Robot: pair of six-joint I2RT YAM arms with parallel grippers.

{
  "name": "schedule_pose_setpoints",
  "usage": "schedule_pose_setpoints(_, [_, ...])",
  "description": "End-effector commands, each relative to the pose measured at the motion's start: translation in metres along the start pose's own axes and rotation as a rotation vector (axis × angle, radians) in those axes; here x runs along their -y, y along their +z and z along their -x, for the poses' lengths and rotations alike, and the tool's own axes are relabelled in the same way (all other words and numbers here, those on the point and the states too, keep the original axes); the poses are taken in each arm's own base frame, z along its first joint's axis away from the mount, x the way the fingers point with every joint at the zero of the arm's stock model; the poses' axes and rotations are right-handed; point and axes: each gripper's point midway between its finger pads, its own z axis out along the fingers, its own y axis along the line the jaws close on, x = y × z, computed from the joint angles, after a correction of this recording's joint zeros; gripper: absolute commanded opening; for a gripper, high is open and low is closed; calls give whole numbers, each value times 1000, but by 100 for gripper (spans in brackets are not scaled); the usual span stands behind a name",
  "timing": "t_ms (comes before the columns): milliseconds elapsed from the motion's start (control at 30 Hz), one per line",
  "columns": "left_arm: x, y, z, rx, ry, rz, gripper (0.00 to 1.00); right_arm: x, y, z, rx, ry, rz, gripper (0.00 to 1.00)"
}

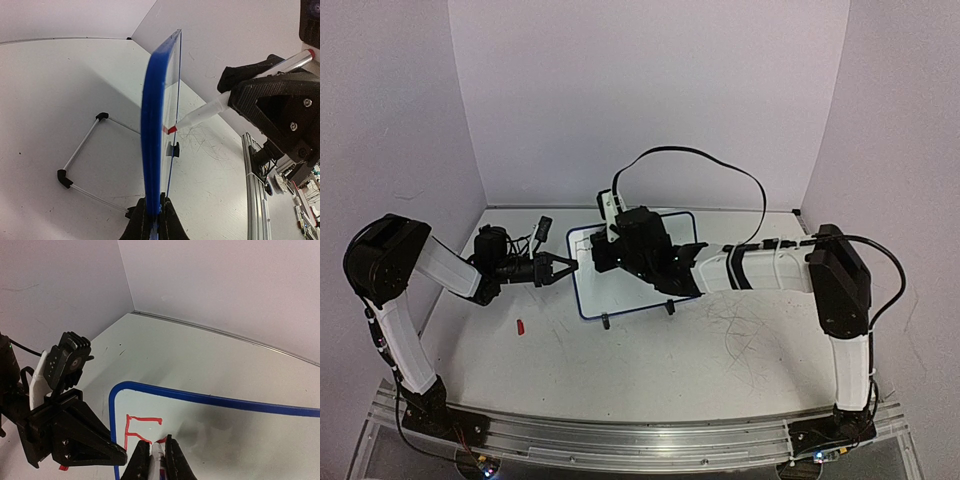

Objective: Write a sentence on the whiteboard

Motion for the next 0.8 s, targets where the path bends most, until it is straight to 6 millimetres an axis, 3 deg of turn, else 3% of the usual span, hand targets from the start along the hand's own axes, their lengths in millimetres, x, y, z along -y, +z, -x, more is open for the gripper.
schedule_pose_setpoints(0, [3,0,10,19,49,8,0,-1,6,-4,-11,4,-4,0])
schedule_pose_setpoints(767, [3,-1,11,19,49,9,0,3,1,-14,-40,3,-9,0])
